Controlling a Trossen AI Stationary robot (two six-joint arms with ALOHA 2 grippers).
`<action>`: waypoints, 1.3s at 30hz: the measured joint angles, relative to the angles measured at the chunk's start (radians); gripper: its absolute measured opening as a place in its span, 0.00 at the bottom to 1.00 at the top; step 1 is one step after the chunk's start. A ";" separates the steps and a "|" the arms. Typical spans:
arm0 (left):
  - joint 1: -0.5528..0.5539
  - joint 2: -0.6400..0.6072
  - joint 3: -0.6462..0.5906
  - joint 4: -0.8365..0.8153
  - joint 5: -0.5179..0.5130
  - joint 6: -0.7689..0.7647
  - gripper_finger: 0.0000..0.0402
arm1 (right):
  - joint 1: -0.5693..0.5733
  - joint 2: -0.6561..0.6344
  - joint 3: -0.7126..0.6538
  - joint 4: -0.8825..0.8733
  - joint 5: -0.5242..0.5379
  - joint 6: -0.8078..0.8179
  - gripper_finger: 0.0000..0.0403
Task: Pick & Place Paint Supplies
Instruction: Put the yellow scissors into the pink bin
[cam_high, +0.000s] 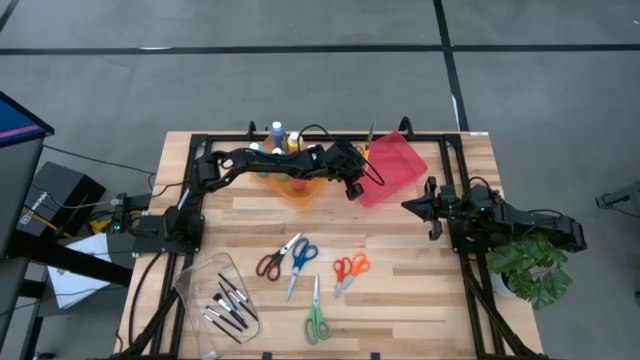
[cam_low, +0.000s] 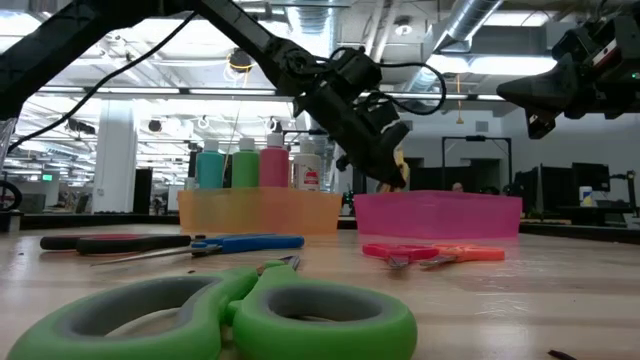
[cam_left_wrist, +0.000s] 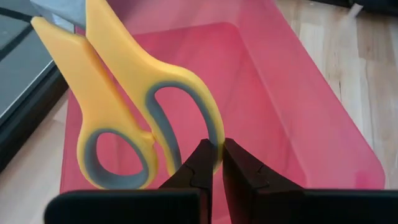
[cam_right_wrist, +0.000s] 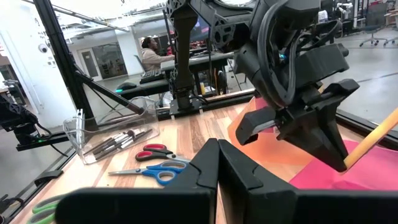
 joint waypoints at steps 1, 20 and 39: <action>0.000 0.000 0.000 0.000 0.000 0.000 0.02 | 0.000 0.000 0.000 0.000 0.000 0.000 0.00; -0.006 0.071 0.327 -0.099 -0.042 0.056 0.02 | 0.000 0.000 0.000 0.000 0.000 0.000 0.00; -0.016 0.283 0.542 -0.404 -0.047 0.074 0.03 | -0.001 0.000 0.000 0.000 0.014 0.000 0.00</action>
